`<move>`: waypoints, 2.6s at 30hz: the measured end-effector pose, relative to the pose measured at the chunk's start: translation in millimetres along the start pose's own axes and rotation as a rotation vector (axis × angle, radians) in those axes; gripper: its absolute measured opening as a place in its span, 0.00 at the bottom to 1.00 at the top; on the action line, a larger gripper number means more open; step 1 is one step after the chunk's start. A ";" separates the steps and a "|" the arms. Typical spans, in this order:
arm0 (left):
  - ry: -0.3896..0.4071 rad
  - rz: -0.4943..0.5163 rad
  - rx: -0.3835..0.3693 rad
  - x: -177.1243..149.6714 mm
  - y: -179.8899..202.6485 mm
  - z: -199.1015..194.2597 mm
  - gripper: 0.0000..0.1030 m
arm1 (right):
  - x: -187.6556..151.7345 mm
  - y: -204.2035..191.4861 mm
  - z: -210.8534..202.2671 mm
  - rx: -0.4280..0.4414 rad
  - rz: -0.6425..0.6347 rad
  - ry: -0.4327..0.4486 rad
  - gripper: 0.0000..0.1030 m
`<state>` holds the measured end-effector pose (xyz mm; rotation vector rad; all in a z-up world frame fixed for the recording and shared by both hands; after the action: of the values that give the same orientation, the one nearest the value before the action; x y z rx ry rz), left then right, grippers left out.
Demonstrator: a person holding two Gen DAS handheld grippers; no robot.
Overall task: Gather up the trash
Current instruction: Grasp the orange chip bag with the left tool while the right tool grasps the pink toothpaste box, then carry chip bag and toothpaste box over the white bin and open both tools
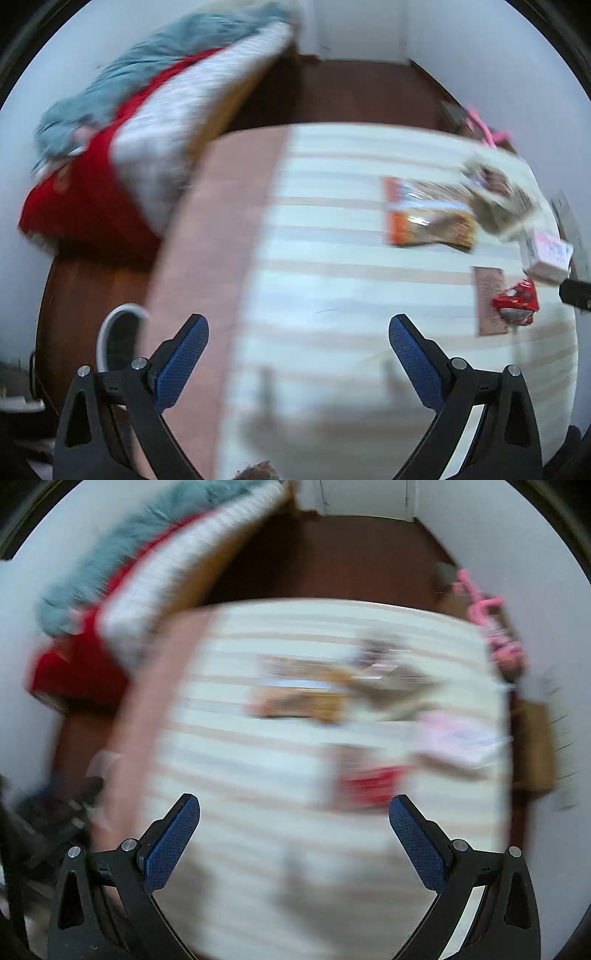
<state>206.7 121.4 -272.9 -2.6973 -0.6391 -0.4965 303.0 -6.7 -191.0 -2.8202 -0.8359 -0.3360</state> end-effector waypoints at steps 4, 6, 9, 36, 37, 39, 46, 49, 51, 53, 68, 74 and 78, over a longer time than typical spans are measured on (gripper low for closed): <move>0.014 0.104 0.005 37.8 52.3 25.2 0.97 | 32.9 67.5 38.2 -0.205 -0.118 -0.059 1.00; 0.043 0.172 0.030 54.2 63.6 27.0 0.97 | 47.8 88.6 61.9 -0.255 -0.162 -0.101 1.00; 0.088 0.304 0.035 76.1 76.0 26.1 0.97 | 66.9 108.5 88.7 -0.286 -0.203 -0.123 1.00; -0.079 0.471 -0.246 80.9 86.0 47.6 0.33 | 66.6 131.2 108.8 0.016 0.161 -0.246 0.60; -0.086 0.432 -0.232 80.0 81.4 48.7 0.32 | 64.3 128.5 108.5 0.041 0.170 -0.264 0.62; -0.073 0.368 -0.212 75.5 80.0 46.1 0.32 | 61.8 125.5 107.7 0.068 0.186 -0.272 0.63; -0.052 0.261 -0.180 65.1 80.3 37.5 0.31 | 58.6 112.2 107.0 -0.007 0.180 -0.195 0.63; -0.048 0.250 -0.173 60.8 73.1 31.5 0.31 | 56.6 109.4 109.0 -0.044 0.181 -0.153 0.62; -0.045 0.248 -0.165 60.9 64.7 34.6 0.31 | 55.6 109.4 111.0 -0.071 0.187 -0.126 0.56; -0.037 0.242 -0.158 60.7 58.9 36.1 0.31 | 52.9 107.5 109.8 -0.102 0.190 -0.101 0.49; 0.155 0.118 -0.123 36.0 8.3 -72.7 0.31 | 18.9 106.5 31.8 0.010 0.227 0.049 0.47; 0.233 0.063 -0.105 8.6 -33.8 -127.9 0.31 | -3.8 72.0 -27.2 0.093 0.190 0.127 0.47; 0.270 0.024 -0.072 -15.9 -68.1 -157.5 0.31 | -24.6 37.5 -61.4 0.171 0.146 0.166 0.47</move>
<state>120.3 112.7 -124.1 -2.6332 -0.5212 -0.8729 293.6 -64.6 -142.7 -2.6325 -0.5910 -0.4469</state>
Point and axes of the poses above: each gripper's, at about its wrist camera, not at the fingertips, and z roughly the way its jaws point, y to its right, x to its top, the point moved 1 cm from there along z, roughly the way its jaws point, and after that the axes turned 15 degrees about z, right-handed, at the moved point
